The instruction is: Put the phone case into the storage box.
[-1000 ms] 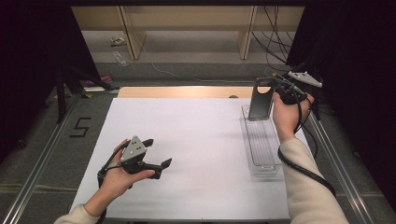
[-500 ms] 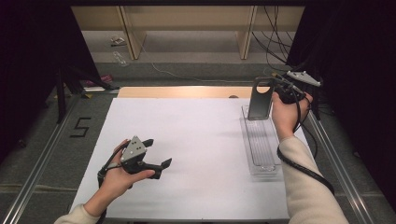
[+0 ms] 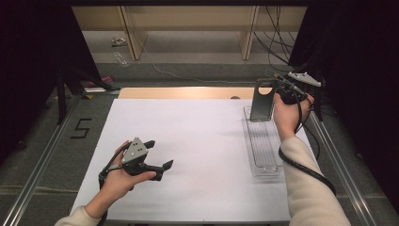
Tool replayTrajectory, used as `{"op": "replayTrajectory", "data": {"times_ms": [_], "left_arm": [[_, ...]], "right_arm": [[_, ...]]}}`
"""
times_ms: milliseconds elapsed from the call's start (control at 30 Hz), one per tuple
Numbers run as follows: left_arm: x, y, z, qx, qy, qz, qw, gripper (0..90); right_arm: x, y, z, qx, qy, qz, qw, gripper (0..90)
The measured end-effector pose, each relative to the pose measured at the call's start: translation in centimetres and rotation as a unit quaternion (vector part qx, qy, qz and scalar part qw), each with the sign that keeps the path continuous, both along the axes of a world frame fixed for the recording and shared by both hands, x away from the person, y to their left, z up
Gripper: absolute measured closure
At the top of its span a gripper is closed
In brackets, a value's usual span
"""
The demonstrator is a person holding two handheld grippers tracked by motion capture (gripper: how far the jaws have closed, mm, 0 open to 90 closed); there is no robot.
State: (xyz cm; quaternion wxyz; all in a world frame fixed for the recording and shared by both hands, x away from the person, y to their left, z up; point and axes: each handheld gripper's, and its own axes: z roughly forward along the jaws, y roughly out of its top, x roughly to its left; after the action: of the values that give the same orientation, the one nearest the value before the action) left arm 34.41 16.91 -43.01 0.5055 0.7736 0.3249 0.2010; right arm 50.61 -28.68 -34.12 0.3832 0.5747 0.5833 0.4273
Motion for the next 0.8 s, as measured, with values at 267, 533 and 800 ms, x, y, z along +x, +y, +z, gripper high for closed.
{"op": "replayTrajectory", "data": {"times_ms": [267,533,800], "left_arm": [[0.0,-0.01,0.01,-0.001,0.0,0.0,1.0,5.4],[0.0,-0.02,0.0,0.0,0.0,-0.001,1.0,5.5],[0.0,-0.03,0.0,-0.001,0.0,-0.001,1.0,5.6]], "right_arm": [[0.32,-0.08,-0.29,-0.001,0.004,-0.002,1.0,88.0],[0.65,-0.04,-0.46,-0.002,0.007,-0.003,1.0,88.0],[0.96,-0.03,-0.6,-0.001,0.012,-0.006,0.9999,87.9]]}}
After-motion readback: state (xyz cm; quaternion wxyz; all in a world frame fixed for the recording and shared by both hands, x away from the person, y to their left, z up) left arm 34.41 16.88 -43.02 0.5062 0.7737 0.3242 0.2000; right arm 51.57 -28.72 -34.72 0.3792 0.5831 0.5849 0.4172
